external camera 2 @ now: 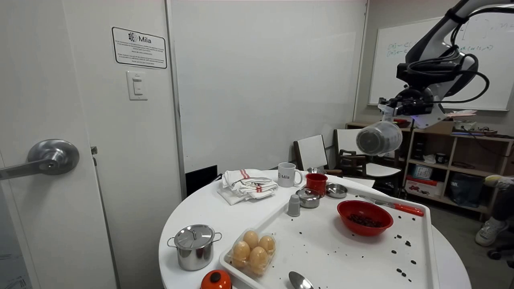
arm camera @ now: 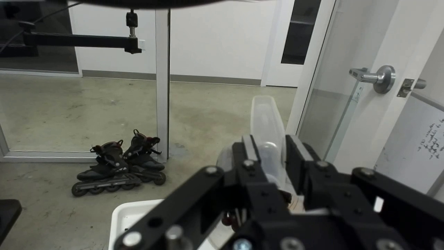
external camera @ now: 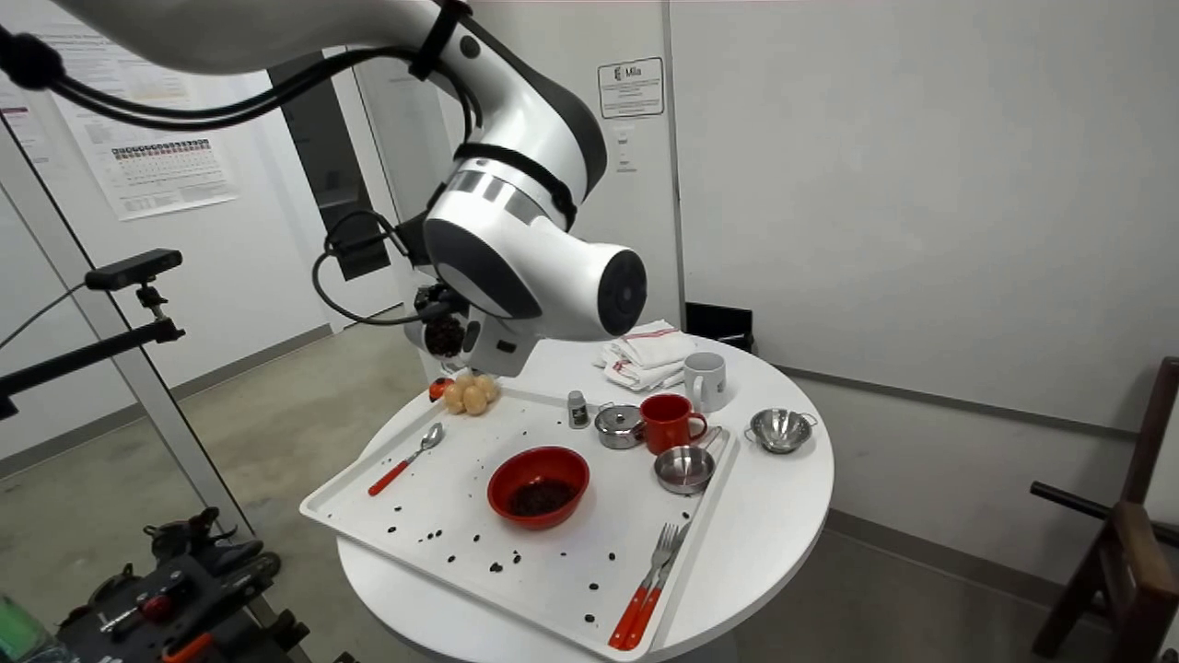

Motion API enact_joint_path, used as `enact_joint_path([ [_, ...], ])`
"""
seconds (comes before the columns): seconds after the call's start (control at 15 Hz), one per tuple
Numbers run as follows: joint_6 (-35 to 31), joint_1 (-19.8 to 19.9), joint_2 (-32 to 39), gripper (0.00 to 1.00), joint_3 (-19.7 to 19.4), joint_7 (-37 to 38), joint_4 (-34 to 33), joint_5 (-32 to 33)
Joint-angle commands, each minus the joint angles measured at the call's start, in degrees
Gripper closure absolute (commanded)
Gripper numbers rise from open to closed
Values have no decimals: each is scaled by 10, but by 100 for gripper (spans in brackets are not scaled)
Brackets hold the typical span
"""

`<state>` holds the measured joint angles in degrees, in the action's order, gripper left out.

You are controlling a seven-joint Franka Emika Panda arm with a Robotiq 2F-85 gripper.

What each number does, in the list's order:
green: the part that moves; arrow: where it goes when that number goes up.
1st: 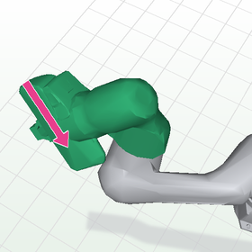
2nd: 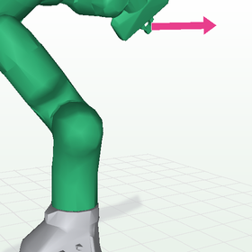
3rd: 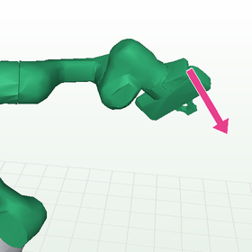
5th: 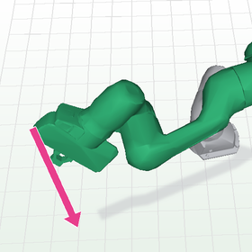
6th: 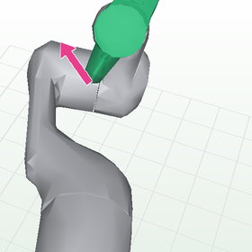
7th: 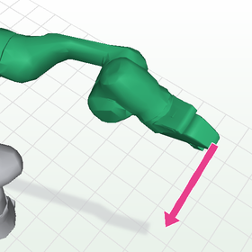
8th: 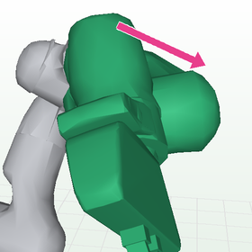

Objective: Pout the contents of the cup into the bowl

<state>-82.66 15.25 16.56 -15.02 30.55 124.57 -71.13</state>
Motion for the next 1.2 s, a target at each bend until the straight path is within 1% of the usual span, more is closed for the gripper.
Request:
enact_joint_path([
  [0.0, 26, 3, -2, 89, -5, -10, 7, -13],
  [0.07, 26, 2, -4, 89, -6, -10, 7, -12],
  [0.27, -52, -30, -33, 89, -1, -5, 26, 14],
  [0.33, -13, -10, -2, 75, -4, -1, 1, 5],
  [0.53, -42, -27, -10, 75, 1, -1, 8, 8],
  [0.6, -44, -29, -12, 89, 1, -1, 10, 8],
  [0.8, -49, -30, 16, 89, 4, 24, -9, -1],
  [1.13, -54, -28, 50, 89, 4, 39, -35, -4],
])
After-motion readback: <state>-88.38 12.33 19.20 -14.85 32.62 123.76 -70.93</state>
